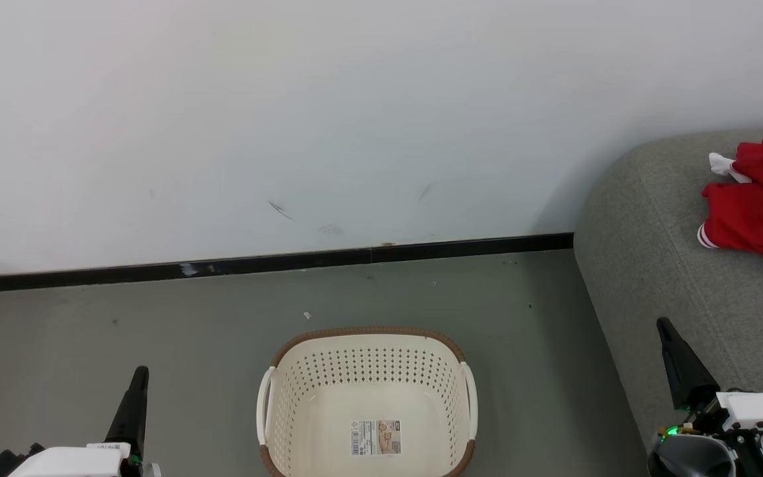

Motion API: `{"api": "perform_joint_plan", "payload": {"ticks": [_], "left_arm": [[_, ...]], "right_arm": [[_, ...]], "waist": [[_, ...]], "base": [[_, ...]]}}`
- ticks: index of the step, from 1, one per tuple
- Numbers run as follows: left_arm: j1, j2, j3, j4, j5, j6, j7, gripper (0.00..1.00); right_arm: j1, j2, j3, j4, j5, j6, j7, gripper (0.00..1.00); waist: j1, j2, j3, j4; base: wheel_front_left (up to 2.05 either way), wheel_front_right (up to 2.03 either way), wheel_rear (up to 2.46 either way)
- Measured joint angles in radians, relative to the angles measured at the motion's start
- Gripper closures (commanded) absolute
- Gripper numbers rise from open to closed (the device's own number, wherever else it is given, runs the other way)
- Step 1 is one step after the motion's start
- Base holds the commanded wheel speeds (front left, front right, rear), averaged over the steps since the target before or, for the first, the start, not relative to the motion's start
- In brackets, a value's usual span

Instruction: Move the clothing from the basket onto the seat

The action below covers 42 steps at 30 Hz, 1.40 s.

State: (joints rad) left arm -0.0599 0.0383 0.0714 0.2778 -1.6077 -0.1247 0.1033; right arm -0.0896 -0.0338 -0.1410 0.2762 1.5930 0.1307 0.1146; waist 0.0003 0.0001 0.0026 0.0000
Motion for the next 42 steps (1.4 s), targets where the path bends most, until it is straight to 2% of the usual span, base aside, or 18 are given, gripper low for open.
{"api": "perform_joint_plan", "payload": {"ticks": [42], "left_arm": [[0.0,0.0,0.001,-0.001,0.0,0.0,0.001,1.0]], "right_arm": [[0.0,0.0,0.001,-0.002,0.0,0.0,0.0,1.0]], "waist": [[-0.0001,0.0,0.0,0.0]], "base": [[0.0,0.0,0.0]]}}
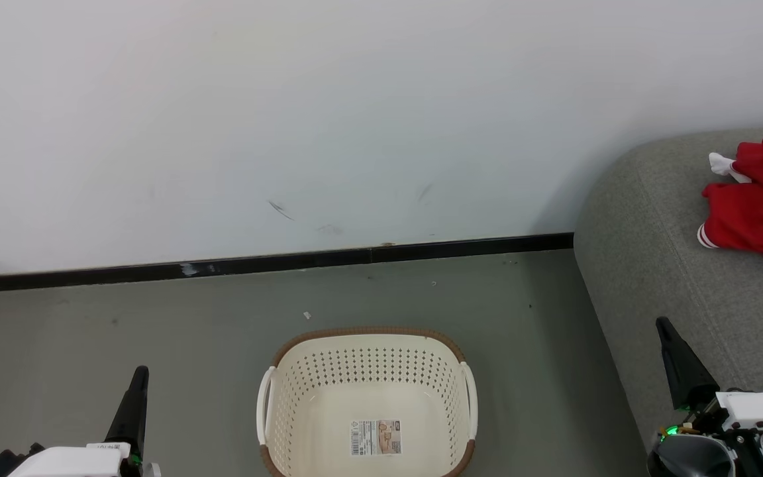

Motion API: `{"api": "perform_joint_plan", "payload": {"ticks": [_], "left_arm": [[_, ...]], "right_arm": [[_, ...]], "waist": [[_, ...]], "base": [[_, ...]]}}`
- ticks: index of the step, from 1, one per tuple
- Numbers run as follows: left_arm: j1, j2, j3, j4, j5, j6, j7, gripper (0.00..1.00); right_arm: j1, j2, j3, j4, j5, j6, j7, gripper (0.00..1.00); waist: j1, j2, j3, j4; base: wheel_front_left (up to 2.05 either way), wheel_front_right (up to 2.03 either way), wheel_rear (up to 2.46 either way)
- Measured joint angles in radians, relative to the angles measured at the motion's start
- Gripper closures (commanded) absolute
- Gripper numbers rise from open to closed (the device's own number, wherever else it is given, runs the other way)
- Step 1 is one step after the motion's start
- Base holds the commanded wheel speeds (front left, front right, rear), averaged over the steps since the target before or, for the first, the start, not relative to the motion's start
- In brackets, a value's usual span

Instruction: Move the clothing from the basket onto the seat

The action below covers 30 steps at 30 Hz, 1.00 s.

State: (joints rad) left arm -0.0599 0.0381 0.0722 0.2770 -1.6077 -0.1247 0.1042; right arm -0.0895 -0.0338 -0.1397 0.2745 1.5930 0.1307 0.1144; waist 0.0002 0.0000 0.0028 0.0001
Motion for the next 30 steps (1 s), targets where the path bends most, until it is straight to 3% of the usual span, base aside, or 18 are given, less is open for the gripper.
{"api": "perform_joint_plan", "payload": {"ticks": [30], "left_arm": [[0.0,0.0,0.0,-0.001,0.0,0.0,0.0,1.0]], "right_arm": [[0.0,0.0,0.001,0.0,0.0,0.0,0.0,1.0]], "waist": [[0.0,0.0001,0.0,0.0]], "base": [[0.0,0.0,0.0]]}}
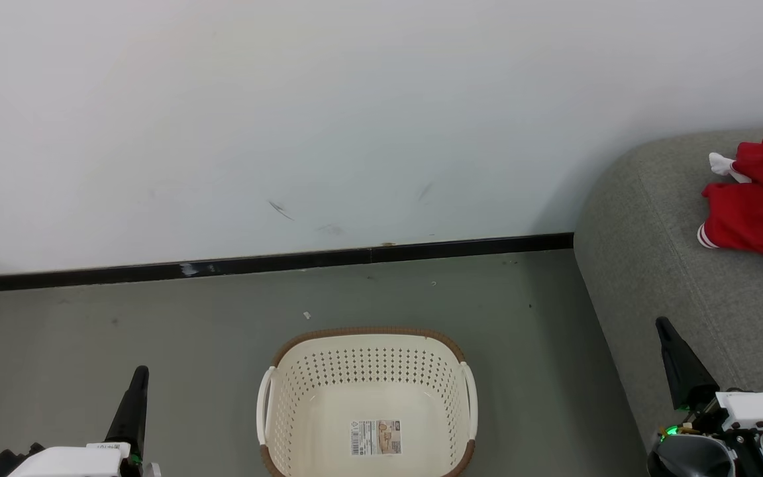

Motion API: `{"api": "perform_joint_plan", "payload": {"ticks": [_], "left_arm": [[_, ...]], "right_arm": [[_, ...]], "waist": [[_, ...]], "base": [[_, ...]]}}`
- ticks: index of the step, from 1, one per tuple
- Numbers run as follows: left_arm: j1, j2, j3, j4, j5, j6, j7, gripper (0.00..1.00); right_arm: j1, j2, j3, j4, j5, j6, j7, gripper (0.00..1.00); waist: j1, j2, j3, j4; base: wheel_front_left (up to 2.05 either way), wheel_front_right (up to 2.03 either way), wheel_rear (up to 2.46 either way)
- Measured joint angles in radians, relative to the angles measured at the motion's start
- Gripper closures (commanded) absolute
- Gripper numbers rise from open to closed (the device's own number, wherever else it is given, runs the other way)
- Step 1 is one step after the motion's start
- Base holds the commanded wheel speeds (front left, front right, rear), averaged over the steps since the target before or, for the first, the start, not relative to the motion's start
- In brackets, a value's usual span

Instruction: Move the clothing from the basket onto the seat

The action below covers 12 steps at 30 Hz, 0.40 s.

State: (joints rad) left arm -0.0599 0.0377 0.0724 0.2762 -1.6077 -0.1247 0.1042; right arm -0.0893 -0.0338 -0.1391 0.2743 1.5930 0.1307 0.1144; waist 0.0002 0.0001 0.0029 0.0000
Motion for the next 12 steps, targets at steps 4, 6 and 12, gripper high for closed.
{"api": "perform_joint_plan", "payload": {"ticks": [4,6,12], "left_arm": [[0.0,0.0,0.0,0.0,0.0,0.0,0.0,1.0],[0.0,0.0,0.0,0.0,0.0,0.0,0.0,1.0],[0.0,0.0,0.0,0.0,0.0,0.0,0.0,1.0]], "right_arm": [[0.0,0.0,0.0,0.0,0.0,0.0,0.0,1.0],[0.0,0.0,0.0,0.0,0.0,0.0,0.0,1.0],[0.0,0.0,0.0,0.0,0.0,0.0,0.0,1.0]], "waist": [[-0.0001,0.0,0.0,0.0],[-0.0001,0.0,0.0,0.0],[-0.0001,-0.0001,0.0,0.0]], "base": [[0.0,0.0,0.0],[0.0,0.0,0.0],[0.0,0.0,0.0]]}}
